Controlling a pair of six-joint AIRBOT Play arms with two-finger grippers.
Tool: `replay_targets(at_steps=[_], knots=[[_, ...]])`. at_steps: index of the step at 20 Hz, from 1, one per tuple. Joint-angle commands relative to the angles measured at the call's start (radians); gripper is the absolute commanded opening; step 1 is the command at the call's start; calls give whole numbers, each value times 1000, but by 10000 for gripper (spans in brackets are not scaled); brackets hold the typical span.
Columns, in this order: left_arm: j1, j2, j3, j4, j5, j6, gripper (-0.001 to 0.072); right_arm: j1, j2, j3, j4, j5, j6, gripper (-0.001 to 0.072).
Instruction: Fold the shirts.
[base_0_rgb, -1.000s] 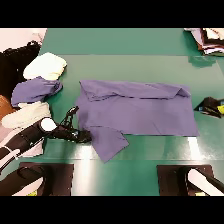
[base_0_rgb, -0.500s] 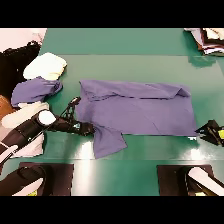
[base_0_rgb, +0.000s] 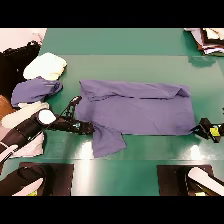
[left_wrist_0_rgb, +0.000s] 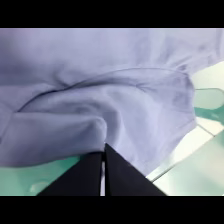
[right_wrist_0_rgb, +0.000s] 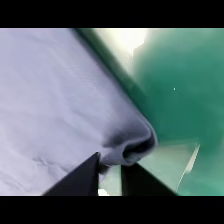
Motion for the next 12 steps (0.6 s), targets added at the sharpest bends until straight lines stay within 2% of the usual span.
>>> replay_targets(at_steps=[1,4,8,12], knots=[[0,3,1,38,-56,-1,22,32,66,-2,-16,-61,3,15],[0,69,3,72,-124,-16,21,32,155,-2,-69,19,-33,13],[0,236,-6,226,-338,-167,22,33,284,-2,-175,190,-42,13],[0,394,-35,138,-497,-230,23,34,438,-2,-184,267,-37,13]])
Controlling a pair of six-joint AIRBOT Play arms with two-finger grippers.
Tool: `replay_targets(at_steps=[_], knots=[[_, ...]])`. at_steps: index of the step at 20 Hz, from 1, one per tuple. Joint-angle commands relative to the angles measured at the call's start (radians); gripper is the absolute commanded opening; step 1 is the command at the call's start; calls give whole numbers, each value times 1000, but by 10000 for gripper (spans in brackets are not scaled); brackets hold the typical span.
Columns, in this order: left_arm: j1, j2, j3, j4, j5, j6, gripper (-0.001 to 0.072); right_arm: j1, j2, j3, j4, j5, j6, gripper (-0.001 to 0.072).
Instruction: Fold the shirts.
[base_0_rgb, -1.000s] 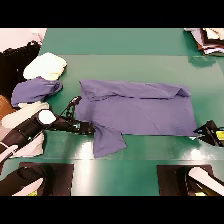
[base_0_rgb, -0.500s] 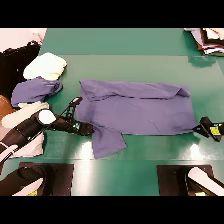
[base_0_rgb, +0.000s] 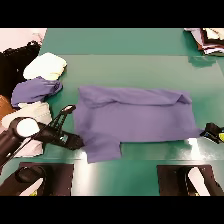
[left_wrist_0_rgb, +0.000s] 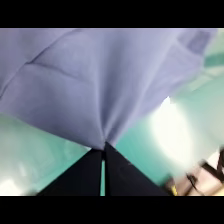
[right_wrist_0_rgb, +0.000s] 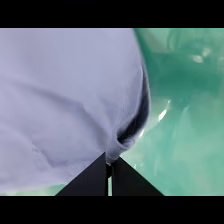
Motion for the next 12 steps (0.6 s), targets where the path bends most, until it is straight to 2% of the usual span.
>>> replay_targets(at_steps=[1,3,6,8,12], knots=[[0,116,3,-36,-137,-74,23,6,119,2,-18,80,13,13],[1,114,61,10,-89,-98,23,54,118,34,-21,80,25,12],[29,92,177,190,55,-146,23,154,2,171,-19,67,69,12],[108,36,246,239,115,-136,23,229,-113,282,-19,40,85,12],[215,-171,365,232,222,-24,23,356,-358,502,-20,-24,105,13]])
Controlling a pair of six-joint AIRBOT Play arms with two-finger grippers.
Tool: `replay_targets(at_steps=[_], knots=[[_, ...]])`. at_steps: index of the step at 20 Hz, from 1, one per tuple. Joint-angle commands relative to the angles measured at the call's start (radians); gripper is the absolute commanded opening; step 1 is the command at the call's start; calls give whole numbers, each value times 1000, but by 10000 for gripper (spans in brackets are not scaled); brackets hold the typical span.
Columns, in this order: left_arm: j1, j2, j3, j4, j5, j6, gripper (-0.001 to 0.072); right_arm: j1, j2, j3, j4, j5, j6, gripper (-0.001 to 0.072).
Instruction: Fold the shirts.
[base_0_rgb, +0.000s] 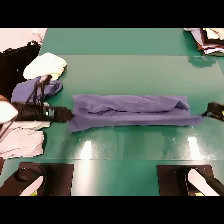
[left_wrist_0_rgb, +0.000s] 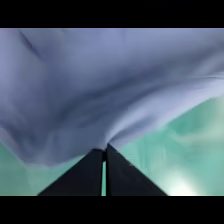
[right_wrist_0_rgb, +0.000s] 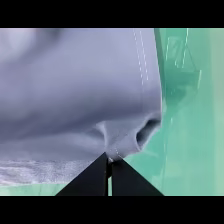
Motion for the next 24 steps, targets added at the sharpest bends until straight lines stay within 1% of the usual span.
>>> replay_targets(at_steps=[1,2,7,8,9,10,11,12,14,15,16,17,18,19,20,22,24], knots=[[61,-175,109,32,120,81,24,101,-209,190,-1,-56,26,13],[61,-245,140,28,139,106,23,118,-273,243,0,-55,31,13],[61,-525,281,25,248,105,24,156,-499,435,2,-47,30,16],[61,-555,301,25,264,88,24,156,-536,466,23,-44,19,49],[61,-575,317,24,279,73,34,151,-569,490,64,-45,1,226],[61,-585,332,24,294,70,323,138,-604,517,113,-43,-28,339],[61,-588,346,25,299,62,674,126,-633,540,167,-33,-74,354],[61,-587,362,27,291,64,720,106,-660,560,213,-9,-103,389],[61,-581,414,40,237,72,720,61,-692,573,261,60,-155,389],[61,-580,446,40,194,88,720,36,-696,564,256,102,-191,389],[60,-580,472,39,153,98,695,11,-695,542,255,127,-224,389],[60,-580,491,35,113,98,443,-19,-693,514,256,150,-245,389],[60,-580,499,32,92,99,222,-51,-693,485,262,163,-261,413],[60,-580,499,31,84,98,89,-84,-693,448,264,159,-262,627],[60,-580,498,31,76,98,55,-109,-693,413,264,154,-262,702],[60,-580,498,11,72,98,55,-155,-696,343,264,129,-262,702],[60,-580,498,-6,74,98,55,-181,-696,282,269,82,-288,701]])
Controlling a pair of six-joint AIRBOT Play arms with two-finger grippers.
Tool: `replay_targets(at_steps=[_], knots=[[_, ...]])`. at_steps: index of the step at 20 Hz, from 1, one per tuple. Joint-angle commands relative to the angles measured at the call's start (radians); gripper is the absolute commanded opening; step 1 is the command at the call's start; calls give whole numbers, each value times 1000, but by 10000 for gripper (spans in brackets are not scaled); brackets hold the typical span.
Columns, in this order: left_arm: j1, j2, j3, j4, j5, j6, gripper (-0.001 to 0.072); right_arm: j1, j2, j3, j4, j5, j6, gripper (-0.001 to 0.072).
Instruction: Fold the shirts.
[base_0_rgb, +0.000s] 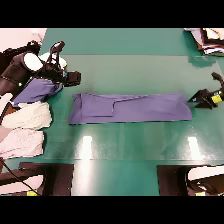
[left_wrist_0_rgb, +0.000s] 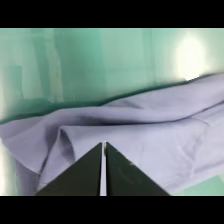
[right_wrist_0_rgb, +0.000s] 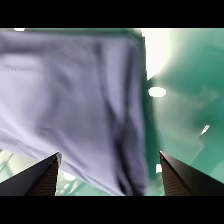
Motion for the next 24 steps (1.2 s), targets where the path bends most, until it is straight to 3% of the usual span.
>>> replay_targets(at_steps=[1,4,7,9,10,12,13,16,21,24], knots=[[0,-4,8,-27,-20,2,55,-53,-3,-104,42,-46,-76,696],[0,-24,4,-54,-24,2,55,-34,-3,-145,95,-71,-162,697],[-12,-59,3,-106,-34,3,55,19,-23,-130,95,-96,-173,679],[-55,-77,4,-109,-16,3,53,54,-47,-95,96,-89,-173,423],[-85,-86,4,-109,1,3,51,68,-55,-79,96,-82,-173,352],[-150,-110,4,-113,58,3,23,93,-55,-56,99,-54,-174,53],[-181,-131,13,-114,84,3,24,100,-53,-45,109,-31,-177,14],[-262,-228,93,-158,109,3,23,105,11,-34,122,5,-165,14],[-393,-431,281,-172,126,2,23,116,233,-27,321,8,-49,13],[-441,-527,362,-176,107,2,23,185,315,55,328,26,43,13]])
